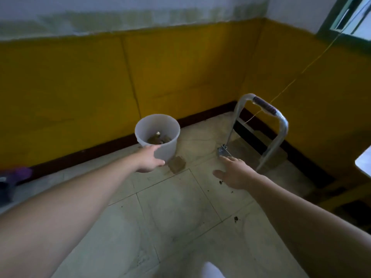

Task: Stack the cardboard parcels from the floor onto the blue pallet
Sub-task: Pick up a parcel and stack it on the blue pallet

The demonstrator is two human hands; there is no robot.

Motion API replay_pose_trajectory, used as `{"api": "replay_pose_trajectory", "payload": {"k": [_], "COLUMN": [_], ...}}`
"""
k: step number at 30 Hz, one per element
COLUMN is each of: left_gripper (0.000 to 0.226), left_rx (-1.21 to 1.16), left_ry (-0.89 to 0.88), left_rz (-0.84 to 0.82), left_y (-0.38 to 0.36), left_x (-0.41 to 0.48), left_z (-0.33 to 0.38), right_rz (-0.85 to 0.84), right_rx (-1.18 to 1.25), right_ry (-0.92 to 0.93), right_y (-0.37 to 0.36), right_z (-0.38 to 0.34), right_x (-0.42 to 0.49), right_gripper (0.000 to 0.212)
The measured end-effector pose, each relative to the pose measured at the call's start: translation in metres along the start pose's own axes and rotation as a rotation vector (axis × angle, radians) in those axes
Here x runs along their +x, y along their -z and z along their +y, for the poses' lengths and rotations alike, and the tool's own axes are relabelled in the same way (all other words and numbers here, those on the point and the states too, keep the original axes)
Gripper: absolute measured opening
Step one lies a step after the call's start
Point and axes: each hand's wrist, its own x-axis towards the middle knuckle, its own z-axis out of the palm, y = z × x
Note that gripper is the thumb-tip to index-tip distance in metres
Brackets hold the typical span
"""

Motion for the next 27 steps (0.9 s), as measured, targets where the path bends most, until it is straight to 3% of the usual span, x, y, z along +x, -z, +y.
{"api": "replay_pose_trajectory", "payload": {"k": [7, 16, 21, 27], "left_gripper": [0.076, 0.070, 0.065, 0.067], "left_rx": [0.086, -0.057, -0.147, -0.323], "left_ry": [0.089, 0.265, 0.325, 0.433], "left_rz": [-0.102, -0.189, -0.249, -0.254], "left_y": [0.002, -0.033, -0.100, -0.226], "left_x": [0.138, 0.328, 0.426, 0.545], "left_z": [-0.011, -0.030, -0.080, -0.172], "right_rz": [-0.074, -0.203, -0.258, -0.283], "right_rx": [-0.046, 0.077, 0.233, 0.286], "right_ry": [0.019, -0.065, -0.100, -0.154], "right_y": [0.007, -0.012, -0.083, -0.220], "right_z": [0.008, 0.045, 0.049, 0.063], "right_x": [0.139, 0.361, 0.468, 0.587], "right_gripper": [0.075, 0.075, 0.072, 0.074]}}
